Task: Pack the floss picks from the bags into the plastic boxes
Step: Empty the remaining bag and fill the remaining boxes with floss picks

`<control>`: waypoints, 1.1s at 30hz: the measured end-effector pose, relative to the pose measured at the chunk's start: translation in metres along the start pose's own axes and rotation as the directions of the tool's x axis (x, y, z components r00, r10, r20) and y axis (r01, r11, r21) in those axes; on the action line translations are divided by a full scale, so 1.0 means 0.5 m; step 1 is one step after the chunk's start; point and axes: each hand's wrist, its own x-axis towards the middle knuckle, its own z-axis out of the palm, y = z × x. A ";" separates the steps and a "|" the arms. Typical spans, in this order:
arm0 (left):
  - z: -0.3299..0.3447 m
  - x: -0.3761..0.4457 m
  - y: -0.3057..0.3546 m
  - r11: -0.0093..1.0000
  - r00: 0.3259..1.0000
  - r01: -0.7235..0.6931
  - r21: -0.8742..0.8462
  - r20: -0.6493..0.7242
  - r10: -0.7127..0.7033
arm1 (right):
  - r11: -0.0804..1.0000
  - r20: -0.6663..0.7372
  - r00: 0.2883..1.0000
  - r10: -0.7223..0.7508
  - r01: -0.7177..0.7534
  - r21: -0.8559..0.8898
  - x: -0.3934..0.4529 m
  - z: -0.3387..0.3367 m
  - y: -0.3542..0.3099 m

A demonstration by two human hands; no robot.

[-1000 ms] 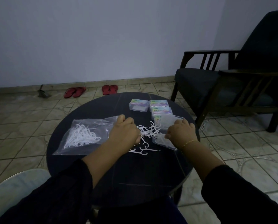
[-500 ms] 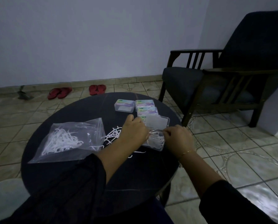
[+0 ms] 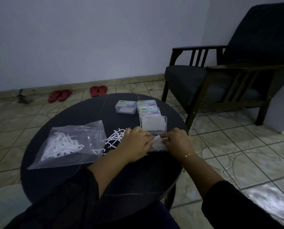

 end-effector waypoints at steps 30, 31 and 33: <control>-0.029 -0.031 -0.030 0.968 0.987 0.153 -0.198 -0.021 -0.160 | 0.993 0.139 0.990 -0.002 0.019 -0.120 0.004 -0.032 -0.027; -0.031 -0.028 -0.025 0.975 0.990 0.131 -0.181 -0.018 -0.136 | 0.995 0.133 0.991 0.003 0.011 -0.103 0.002 -0.031 -0.027; -0.036 -0.019 -0.013 0.990 0.996 0.083 -0.115 -0.011 -0.084 | 0.998 0.104 0.995 0.000 0.006 -0.061 0.001 -0.025 -0.025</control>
